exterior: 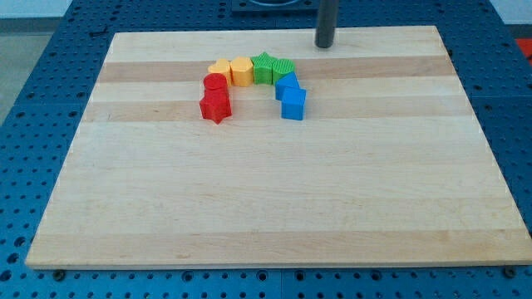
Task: Point your arm at the yellow heart
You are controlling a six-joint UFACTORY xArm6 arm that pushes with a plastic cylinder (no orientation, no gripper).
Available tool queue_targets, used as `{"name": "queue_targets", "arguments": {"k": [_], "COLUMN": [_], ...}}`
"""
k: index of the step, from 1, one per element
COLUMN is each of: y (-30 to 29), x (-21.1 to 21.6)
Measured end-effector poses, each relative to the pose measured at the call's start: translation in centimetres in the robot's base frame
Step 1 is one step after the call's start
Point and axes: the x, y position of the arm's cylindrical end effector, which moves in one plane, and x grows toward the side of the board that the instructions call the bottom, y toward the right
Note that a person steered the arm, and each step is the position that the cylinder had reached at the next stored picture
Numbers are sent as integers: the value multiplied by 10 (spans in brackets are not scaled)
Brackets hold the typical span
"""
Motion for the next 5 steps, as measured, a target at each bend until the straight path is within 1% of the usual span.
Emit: {"name": "queue_targets", "arguments": {"k": [4,5], "y": [-126,-136], "x": [0,6]}}
